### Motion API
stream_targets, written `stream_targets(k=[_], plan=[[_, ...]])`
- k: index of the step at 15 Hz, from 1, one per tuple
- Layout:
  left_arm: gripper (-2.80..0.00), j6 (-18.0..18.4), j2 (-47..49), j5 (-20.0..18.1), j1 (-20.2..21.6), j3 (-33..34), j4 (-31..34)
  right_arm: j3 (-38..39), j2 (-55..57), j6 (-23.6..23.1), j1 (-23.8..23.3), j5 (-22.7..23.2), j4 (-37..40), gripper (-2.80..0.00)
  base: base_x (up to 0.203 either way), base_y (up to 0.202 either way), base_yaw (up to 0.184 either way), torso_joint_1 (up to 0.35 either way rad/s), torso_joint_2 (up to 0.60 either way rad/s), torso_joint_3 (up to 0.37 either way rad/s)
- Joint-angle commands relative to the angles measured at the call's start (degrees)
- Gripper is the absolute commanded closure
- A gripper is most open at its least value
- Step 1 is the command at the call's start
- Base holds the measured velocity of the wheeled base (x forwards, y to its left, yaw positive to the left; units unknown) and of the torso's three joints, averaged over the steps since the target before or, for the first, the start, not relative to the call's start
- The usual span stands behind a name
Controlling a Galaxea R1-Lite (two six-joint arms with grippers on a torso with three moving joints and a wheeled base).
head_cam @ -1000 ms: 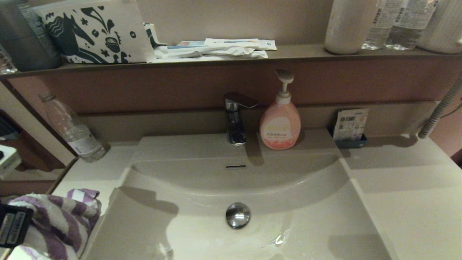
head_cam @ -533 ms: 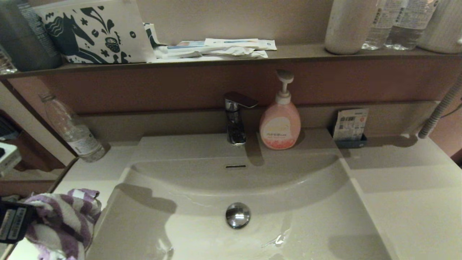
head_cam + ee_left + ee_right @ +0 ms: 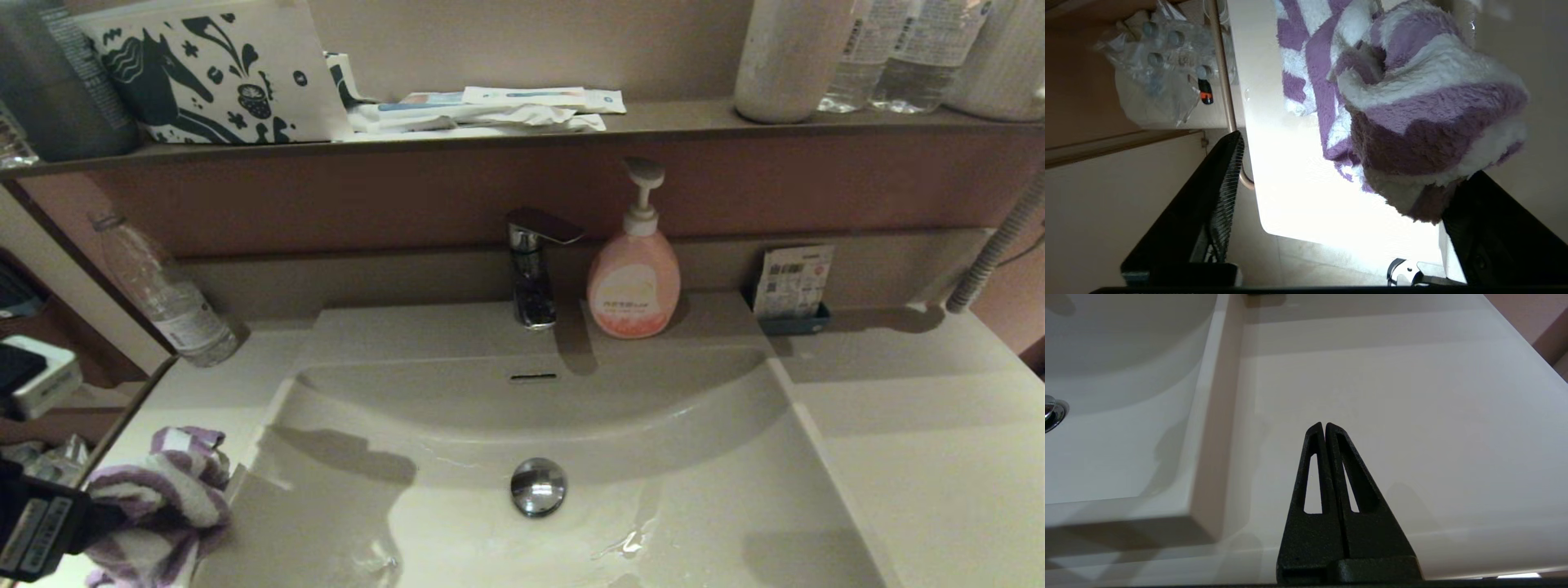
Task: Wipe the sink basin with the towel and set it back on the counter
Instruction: Wipe the sink
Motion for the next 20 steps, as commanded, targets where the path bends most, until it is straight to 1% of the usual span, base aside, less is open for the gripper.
stream_targets(k=[1,3,5,7,9,10,11,15,16,17,18,19,20], plan=[[-2.80,0.6,1.9,0.3,0.4,-0.6,0.2,0.0,0.1,0.0,0.0,0.0,0.0,0.00,0.000,0.000,0.000,0.000,0.00,0.000],[-2.80,2.6,4.0,0.7,1.4,-3.0,0.3,0.0,0.1,0.0,0.0,0.0,0.0,0.00,0.000,0.000,0.000,0.000,0.00,0.000],[-2.80,3.6,7.4,1.7,3.7,-5.8,0.5,0.0,0.1,0.0,0.0,0.0,0.0,0.00,0.000,0.000,0.000,0.000,0.00,0.000],[-2.80,3.9,11.0,2.1,7.2,-8.7,1.9,0.0,0.1,0.0,0.0,0.0,0.0,0.00,0.000,0.000,0.000,0.000,0.00,0.000],[-2.80,4.1,13.6,2.7,11.9,-11.7,4.2,0.0,0.1,0.0,0.0,0.0,0.0,0.00,0.000,0.000,0.000,0.000,0.00,0.000],[-2.80,4.1,14.0,2.8,13.6,-12.1,4.6,0.0,0.1,0.0,0.0,0.0,0.0,0.00,0.000,0.000,0.000,0.000,0.00,0.000],[-2.80,4.1,14.2,2.8,14.5,-12.2,4.7,0.0,0.1,0.0,0.0,0.0,0.0,0.00,0.000,0.000,0.000,0.000,0.00,0.000],[-2.80,3.7,13.9,1.7,13.9,-12.5,4.5,0.0,0.1,0.0,0.0,0.0,0.0,0.00,0.000,0.000,0.000,0.000,0.00,0.000],[-2.80,3.6,13.4,1.4,12.9,-12.4,4.6,0.0,0.1,0.0,0.0,0.0,0.0,0.00,0.000,0.000,0.000,0.000,0.00,0.000],[-2.80,3.5,12.5,0.3,11.3,-11.9,4.8,0.0,0.1,0.0,0.0,0.0,0.0,0.00,0.000,0.000,0.000,0.000,0.00,0.000],[-2.80,2.4,11.5,-2.2,9.7,-11.2,5.6,0.0,0.1,0.0,0.0,0.0,0.0,0.00,0.000,0.000,0.000,0.000,0.00,0.000],[-2.80,0.1,11.1,-4.6,8.3,-10.9,7.1,0.0,0.1,0.0,0.0,0.0,0.0,0.00,0.000,0.000,0.000,0.000,0.00,0.000],[-2.80,-1.1,11.0,-7.0,7.6,-10.9,7.8,0.0,0.1,0.0,0.0,0.0,0.0,0.00,0.000,0.000,0.000,0.000,0.00,0.000]])
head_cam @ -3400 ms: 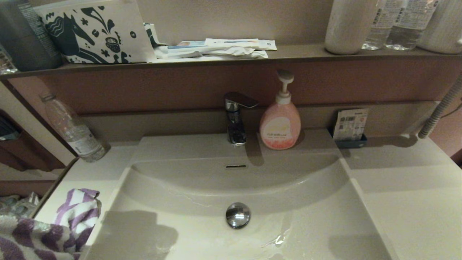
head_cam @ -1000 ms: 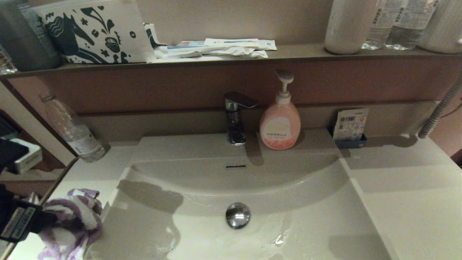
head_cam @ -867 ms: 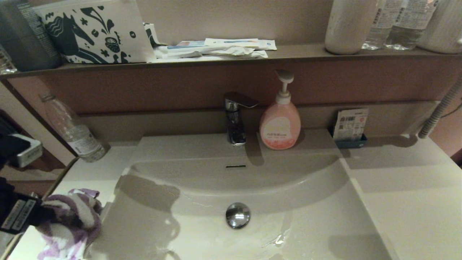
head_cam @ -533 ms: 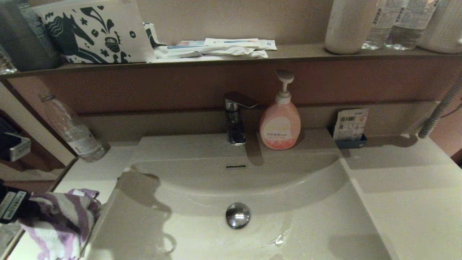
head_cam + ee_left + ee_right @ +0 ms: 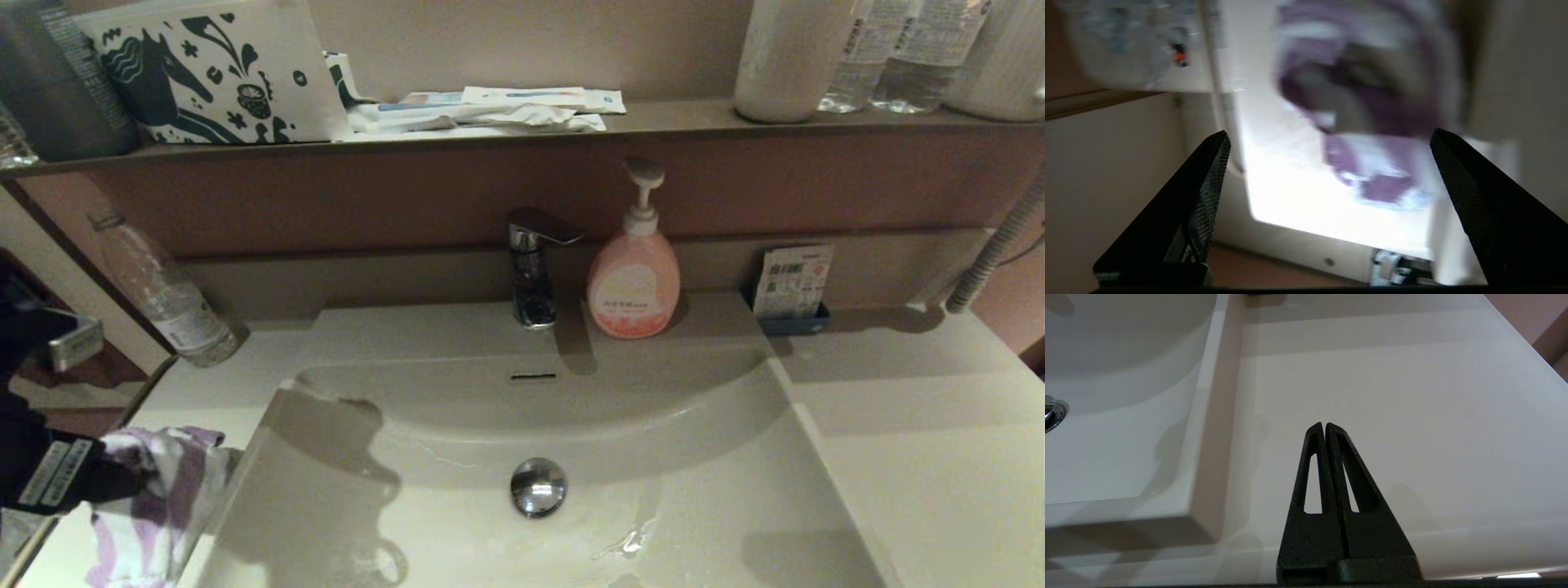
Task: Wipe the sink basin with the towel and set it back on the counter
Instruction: Wipe the sink
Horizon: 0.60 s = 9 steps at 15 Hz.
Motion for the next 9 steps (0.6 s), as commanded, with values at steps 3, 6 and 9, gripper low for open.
stream_targets(k=[3,6,9], plan=[[-2.80,-2.1,-1.9,-7.7,-0.5,-0.6,0.4,0.0,0.1,0.0,0.0,0.0,0.0,0.00,0.000,0.000,0.000,0.000,0.00,0.000],[-2.80,-2.5,-2.1,-7.8,0.5,-0.6,0.2,0.0,0.1,0.0,0.0,0.0,0.0,0.00,0.000,0.000,0.000,0.000,0.00,0.000],[-2.80,-2.6,-4.9,-8.3,-2.2,0.6,0.1,0.0,0.1,0.0,0.0,0.0,0.0,0.00,0.000,0.000,0.000,0.000,0.00,0.000]])
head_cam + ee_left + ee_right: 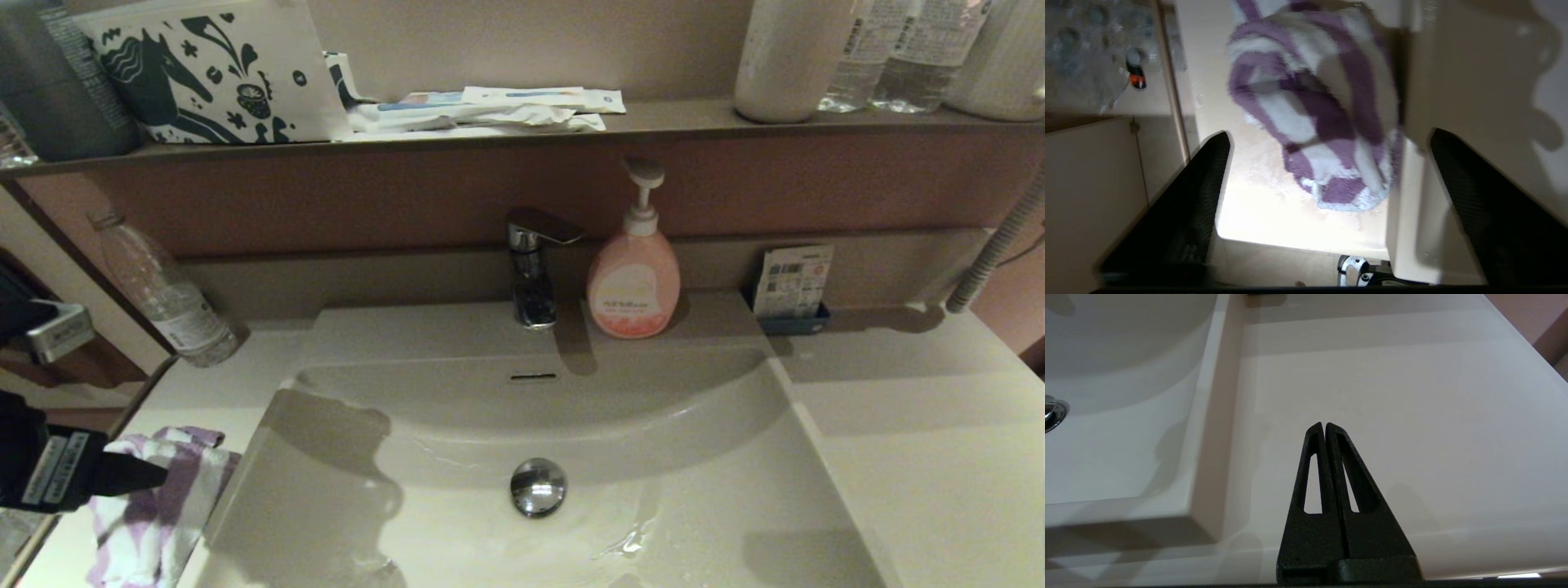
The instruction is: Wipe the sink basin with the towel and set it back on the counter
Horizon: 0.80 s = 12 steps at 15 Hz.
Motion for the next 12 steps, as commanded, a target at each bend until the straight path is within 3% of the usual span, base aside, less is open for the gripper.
stream_targets(k=[1,6,10,12], plan=[[0.00,0.0,-3.2,-0.3,-2.2,1.5,0.0,0.0,0.1,0.0,0.0,0.0,0.0,0.00,0.000,0.000,0.000,0.000,0.00,0.000],[0.00,-0.4,-9.0,-3.2,-3.7,6.0,-6.8,0.0,0.1,0.0,0.0,0.0,0.0,0.00,0.000,0.000,0.000,0.000,0.00,0.000],[0.00,-9.4,-21.8,-8.4,-9.3,13.6,-23.9,0.0,0.1,0.0,0.0,0.0,0.0,0.00,0.000,0.000,0.000,0.000,0.00,0.000],[0.00,-13.1,-28.4,-10.3,-10.1,14.6,-29.1,0.0,0.1,0.0,0.0,0.0,0.0,0.00,0.000,0.000,0.000,0.000,0.00,0.000]])
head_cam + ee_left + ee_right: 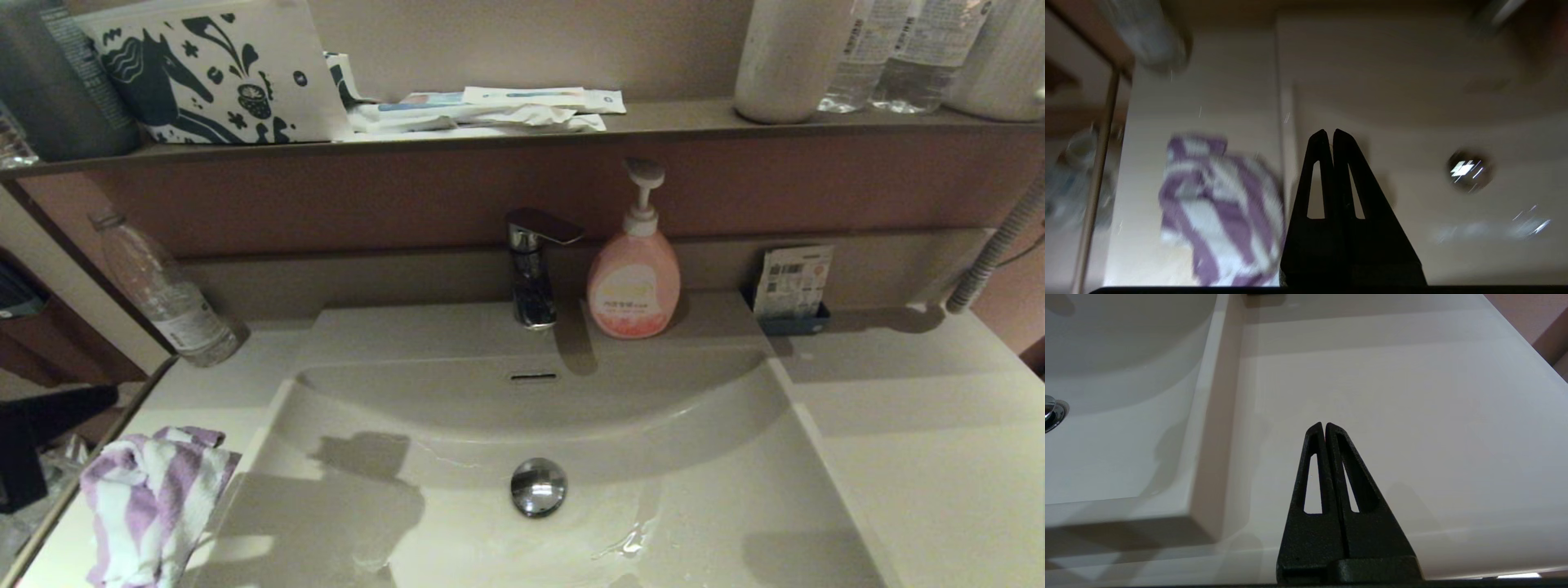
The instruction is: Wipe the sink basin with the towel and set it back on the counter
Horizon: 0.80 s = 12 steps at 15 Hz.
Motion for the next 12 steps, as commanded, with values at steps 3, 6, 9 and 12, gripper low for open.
stream_targets(k=[3,6,9,12], plan=[[0.00,-2.7,-18.1,-1.8,-0.9,3.0,-2.9,0.0,0.1,0.0,0.0,0.0,0.0,0.00,0.000,0.000,0.000,0.000,0.00,0.000],[0.00,-3.0,-29.4,-3.7,0.6,6.7,-1.0,0.0,0.1,0.0,0.0,0.0,0.0,0.00,0.000,0.000,0.000,0.000,0.00,0.000],[0.00,-2.8,-38.4,-6.6,3.8,12.2,-0.4,0.0,0.1,0.1,0.0,0.0,0.0,0.00,0.000,0.000,0.000,0.000,0.00,0.000],[0.00,-0.9,-44.7,-7.1,3.5,17.7,-0.2,0.0,0.1,0.1,0.0,0.0,0.0,0.00,0.000,0.000,0.000,0.000,0.00,0.000]])
